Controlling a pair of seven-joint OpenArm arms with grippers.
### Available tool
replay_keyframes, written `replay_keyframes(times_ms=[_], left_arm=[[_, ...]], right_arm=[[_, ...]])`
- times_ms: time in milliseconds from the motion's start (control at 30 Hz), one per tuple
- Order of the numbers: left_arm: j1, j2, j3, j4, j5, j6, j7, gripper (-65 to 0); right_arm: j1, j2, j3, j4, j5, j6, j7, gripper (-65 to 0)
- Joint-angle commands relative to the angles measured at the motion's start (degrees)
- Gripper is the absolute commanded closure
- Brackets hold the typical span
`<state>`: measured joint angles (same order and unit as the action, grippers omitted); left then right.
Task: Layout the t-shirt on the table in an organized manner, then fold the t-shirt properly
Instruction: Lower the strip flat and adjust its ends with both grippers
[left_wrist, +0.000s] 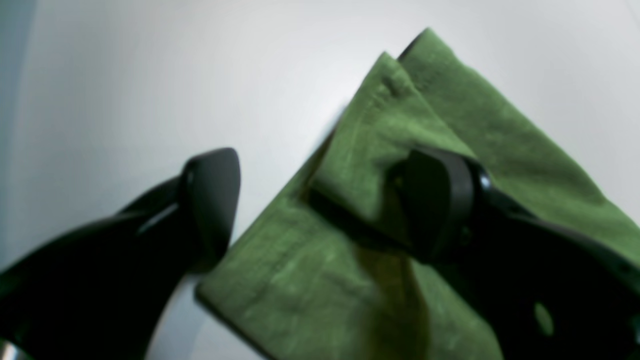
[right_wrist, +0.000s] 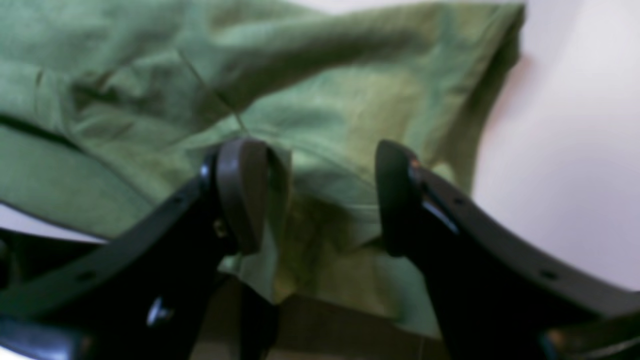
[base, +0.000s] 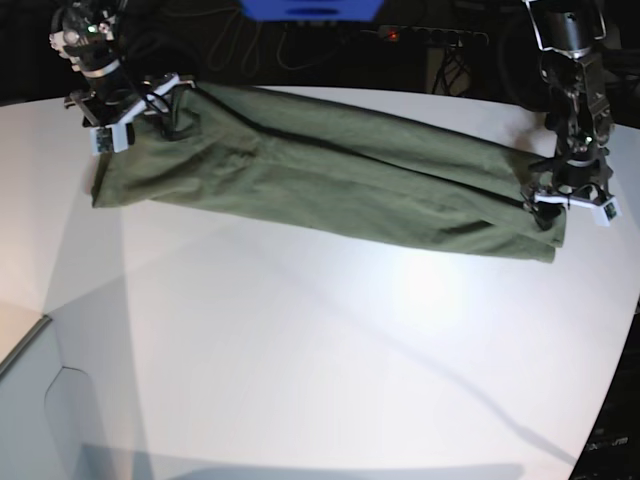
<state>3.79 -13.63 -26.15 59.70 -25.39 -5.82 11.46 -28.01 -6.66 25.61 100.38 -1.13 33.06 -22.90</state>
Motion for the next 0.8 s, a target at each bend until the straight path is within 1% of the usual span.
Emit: replay_keyframes(times_ms=[0, 167, 300, 667, 767], left_arm=[[-0.5, -0.75, -0.18, 0.56, -0.33, -0.2, -0.26, -49.8], [-0.5, -0.75, -0.18, 0.56, -0.33, -0.2, -0.26, -49.8], [-0.5, -0.75, -0.18, 0.47, -0.33, -0.2, -0.26, -49.9], [-0.58, -0.66, -0.18, 0.47, -0.33, -0.2, -0.26, -49.9], [-0.58, -0.39, 0.0, 0.47, -0.33, -0.2, -0.26, -49.9]], right_arm=[[0.98, 0.28, 0.2, -0.29, 0.73, 0.74, 1.22, -34.4], [4.41, 2.39, 1.6, -6.27, 0.73, 0.74, 1.22, -34.4], [5.81, 3.71, 2.57, -7.76, 0.73, 0.74, 1.31, -34.4], [10.56, 6.08, 2.13, -16.55, 0.64, 0.66, 1.49, -34.4], [12.05, 6.26, 2.13, -18.31, 0.64, 0.66, 1.49, -34.4]])
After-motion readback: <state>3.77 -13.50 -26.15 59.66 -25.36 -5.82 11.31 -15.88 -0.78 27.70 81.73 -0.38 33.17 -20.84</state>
